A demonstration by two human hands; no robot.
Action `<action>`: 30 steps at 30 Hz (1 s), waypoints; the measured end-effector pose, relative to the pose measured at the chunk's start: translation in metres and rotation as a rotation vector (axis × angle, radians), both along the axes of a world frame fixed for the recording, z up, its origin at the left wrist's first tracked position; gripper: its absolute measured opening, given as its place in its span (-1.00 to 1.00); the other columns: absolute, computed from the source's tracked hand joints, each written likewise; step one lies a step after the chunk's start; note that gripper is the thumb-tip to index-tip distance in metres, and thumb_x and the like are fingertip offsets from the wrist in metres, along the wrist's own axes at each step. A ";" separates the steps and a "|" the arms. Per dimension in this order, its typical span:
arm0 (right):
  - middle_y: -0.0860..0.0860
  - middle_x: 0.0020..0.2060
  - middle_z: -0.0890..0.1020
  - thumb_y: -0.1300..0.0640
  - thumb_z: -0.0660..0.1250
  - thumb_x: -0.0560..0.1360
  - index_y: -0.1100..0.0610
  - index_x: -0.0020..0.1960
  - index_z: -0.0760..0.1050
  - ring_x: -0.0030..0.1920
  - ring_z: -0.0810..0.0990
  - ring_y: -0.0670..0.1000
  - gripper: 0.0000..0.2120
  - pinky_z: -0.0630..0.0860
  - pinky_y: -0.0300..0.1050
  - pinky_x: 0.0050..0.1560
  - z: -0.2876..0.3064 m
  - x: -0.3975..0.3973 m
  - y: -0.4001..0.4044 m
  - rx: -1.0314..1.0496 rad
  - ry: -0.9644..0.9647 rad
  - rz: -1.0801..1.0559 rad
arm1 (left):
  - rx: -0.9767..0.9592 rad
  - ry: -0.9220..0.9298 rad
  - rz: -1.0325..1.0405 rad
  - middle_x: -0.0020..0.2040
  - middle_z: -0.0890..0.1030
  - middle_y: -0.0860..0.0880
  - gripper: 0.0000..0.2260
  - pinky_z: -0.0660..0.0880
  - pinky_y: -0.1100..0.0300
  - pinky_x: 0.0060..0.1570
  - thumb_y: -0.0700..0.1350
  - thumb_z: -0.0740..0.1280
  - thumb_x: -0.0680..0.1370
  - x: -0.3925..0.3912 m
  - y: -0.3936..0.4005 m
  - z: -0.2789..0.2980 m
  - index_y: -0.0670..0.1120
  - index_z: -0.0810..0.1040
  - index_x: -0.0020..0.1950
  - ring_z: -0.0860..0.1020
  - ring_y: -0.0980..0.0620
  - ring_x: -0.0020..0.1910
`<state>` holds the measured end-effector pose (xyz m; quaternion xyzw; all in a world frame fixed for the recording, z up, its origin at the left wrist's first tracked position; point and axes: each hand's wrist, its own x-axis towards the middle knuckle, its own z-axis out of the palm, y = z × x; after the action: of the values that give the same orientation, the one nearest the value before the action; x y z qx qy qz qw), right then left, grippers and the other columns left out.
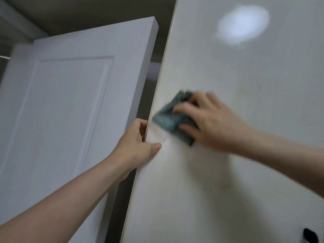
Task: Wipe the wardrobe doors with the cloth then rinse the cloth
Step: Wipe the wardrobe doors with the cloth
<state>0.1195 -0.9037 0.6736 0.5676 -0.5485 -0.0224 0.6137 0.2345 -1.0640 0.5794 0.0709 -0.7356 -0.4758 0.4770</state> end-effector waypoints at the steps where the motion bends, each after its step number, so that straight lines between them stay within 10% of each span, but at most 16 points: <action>1: 0.11 0.16 0.40 -0.15 0.21 0.52 -0.07 0.32 0.38 0.12 0.36 0.19 -0.60 0.32 0.04 0.23 0.028 0.000 -0.002 -0.093 -0.027 0.006 | 0.013 -0.010 -0.002 0.06 0.59 0.13 -0.60 0.57 0.14 0.00 -0.18 0.49 0.47 0.000 0.001 0.001 0.09 0.41 0.19 0.58 0.14 0.02; 6: 0.14 0.13 0.37 -0.07 0.23 0.53 -0.05 0.30 0.40 0.13 0.31 0.20 -0.64 0.29 0.04 0.22 0.044 -0.007 -0.006 -0.436 -0.247 0.037 | -0.010 -0.026 0.025 0.14 0.54 0.16 -0.53 0.53 0.11 0.08 -0.13 0.46 0.50 0.004 0.007 -0.004 0.11 0.35 0.32 0.56 0.10 0.09; 10: 0.09 -0.02 0.45 -0.05 0.22 0.54 -0.02 0.22 0.49 -0.06 0.37 0.13 -0.71 0.40 0.06 -0.03 -0.064 0.000 -0.014 -0.016 -0.064 0.115 | -0.059 -0.032 0.026 0.09 0.55 0.20 -0.51 0.53 0.22 0.06 -0.18 0.47 0.48 0.006 0.007 -0.007 0.08 0.38 0.33 0.57 0.18 0.06; 14: 0.12 0.10 0.46 -0.10 0.20 0.53 -0.04 0.28 0.45 0.05 0.39 0.18 -0.65 0.40 0.06 0.09 0.014 0.003 -0.017 -0.084 0.022 0.070 | -0.059 -0.096 0.025 0.18 0.55 0.11 -0.51 0.55 0.03 0.17 -0.12 0.43 0.52 0.009 0.008 -0.003 0.07 0.33 0.39 0.57 0.06 0.12; 18: 0.15 0.17 0.38 0.00 0.17 0.55 0.02 0.29 0.38 0.17 0.31 0.20 -0.67 0.28 0.04 0.15 0.078 0.008 -0.033 -0.436 -0.192 0.033 | -0.113 -0.166 0.024 0.23 0.49 0.12 -0.46 0.51 0.27 -0.06 -0.09 0.41 0.54 0.010 0.009 -0.001 0.05 0.26 0.44 0.53 0.15 0.08; 25: 0.09 0.00 0.45 -0.01 0.20 0.54 0.05 0.17 0.45 -0.05 0.37 0.11 -0.75 0.44 0.05 -0.04 -0.014 0.010 -0.038 0.130 0.059 0.063 | -0.178 -0.225 0.084 0.32 0.46 0.03 -0.32 0.44 0.11 0.26 0.08 0.48 0.40 0.006 0.008 0.000 0.02 0.27 0.44 0.45 0.05 0.29; 30: 0.17 0.17 0.37 0.04 0.19 0.57 0.04 0.25 0.39 0.20 0.29 0.20 -0.73 0.33 0.09 0.22 0.082 -0.011 0.008 -0.305 -0.131 0.055 | -0.116 -0.269 0.051 0.22 0.55 0.10 -0.31 0.56 0.05 0.15 0.20 0.51 0.31 0.007 0.005 0.000 0.04 0.36 0.35 0.58 0.08 0.13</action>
<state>0.1084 -0.8962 0.7555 0.4828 -0.5687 0.1150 0.6560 0.2411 -1.0594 0.5794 0.1252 -0.8171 -0.4064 0.3892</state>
